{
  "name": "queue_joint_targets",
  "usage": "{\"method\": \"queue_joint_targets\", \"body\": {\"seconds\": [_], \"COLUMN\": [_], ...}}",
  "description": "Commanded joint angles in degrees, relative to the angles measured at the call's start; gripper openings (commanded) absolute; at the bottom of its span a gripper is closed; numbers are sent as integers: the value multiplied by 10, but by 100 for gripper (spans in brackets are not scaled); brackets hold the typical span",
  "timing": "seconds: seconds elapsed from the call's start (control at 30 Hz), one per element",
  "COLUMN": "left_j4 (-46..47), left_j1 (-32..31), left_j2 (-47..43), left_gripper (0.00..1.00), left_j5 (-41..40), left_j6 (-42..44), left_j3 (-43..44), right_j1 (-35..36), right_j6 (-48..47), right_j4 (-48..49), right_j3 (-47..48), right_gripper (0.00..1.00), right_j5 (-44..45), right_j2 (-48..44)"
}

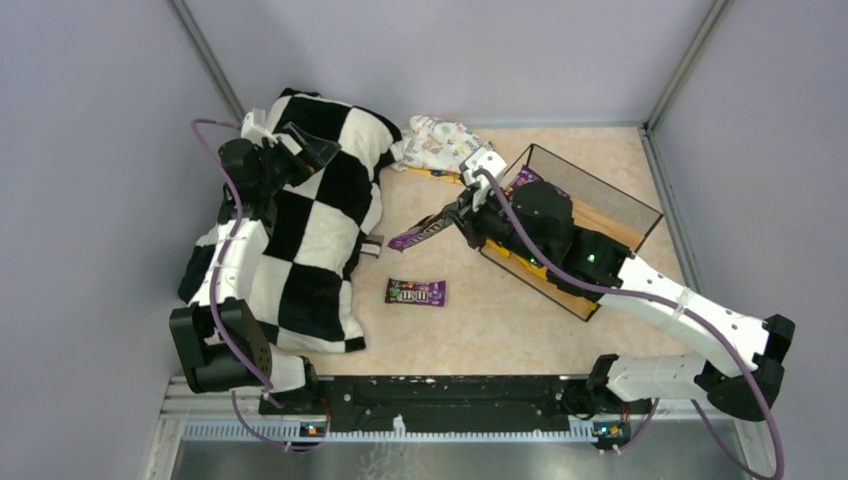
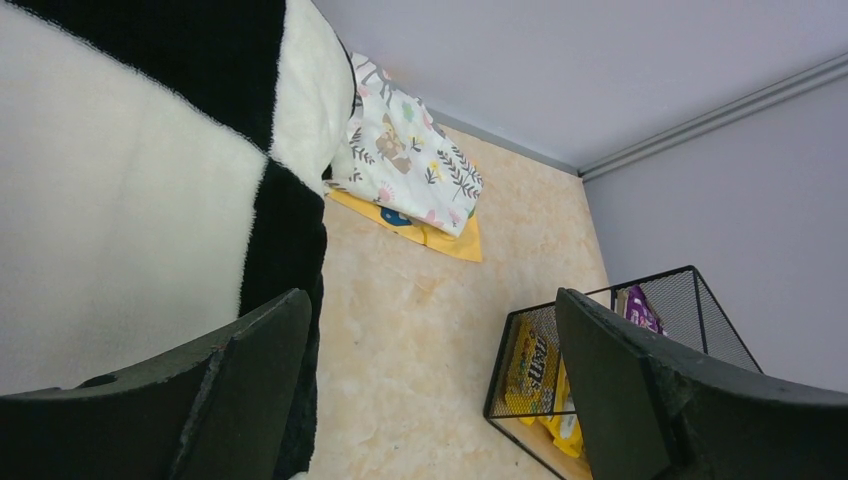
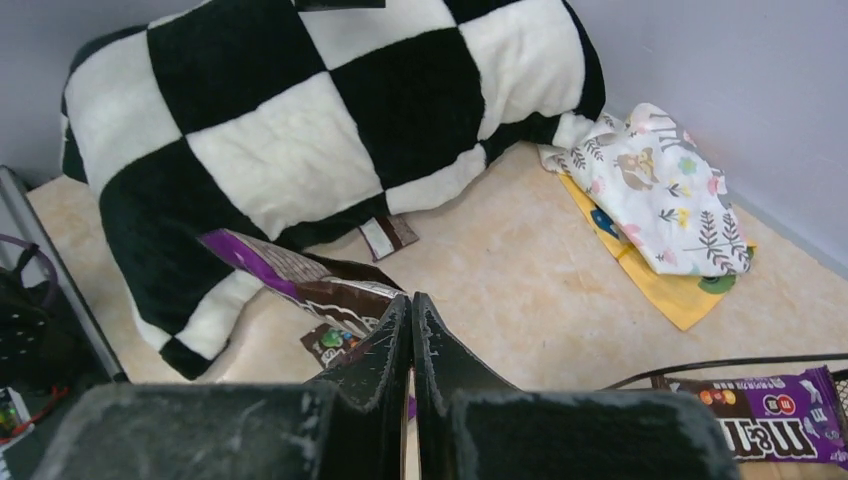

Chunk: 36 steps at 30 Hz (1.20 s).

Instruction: Place and organize the candy bags onto the shelf

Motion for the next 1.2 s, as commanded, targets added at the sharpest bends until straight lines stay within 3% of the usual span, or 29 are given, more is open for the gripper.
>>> {"method": "queue_joint_targets", "body": {"seconds": [0.0,0.17,0.5,0.7,0.83,0.93,1.17], "left_j4": [27,21,17,11,-4,-9,-13], "left_j1": [2,-4,-12,-24,-37,-43,-47], "left_j2": [2,7,0,1,1,1,0], "left_gripper": [98,98,98,98,98,98,98], "left_j5": [3,-2,-2,-10,-22,-26,-33], "left_j6": [4,10,14,25,38,44,50], "left_j3": [-3,-1,3,5,12,15,15], "right_j1": [2,2,2,2,-1,-9,-41], "right_j6": [57,73,-20,-85,-244,-322,-303], "right_j4": [-40,-138,-302,-315,-227,-141,-173], "right_j3": [-7,35,76,90,33,-15,-52], "right_gripper": [0,0,0,0,0,0,0], "right_j5": [19,135,379,572,667,675,645], "right_j2": [-36,-83,-200,-186,-170,-182,-160]}}
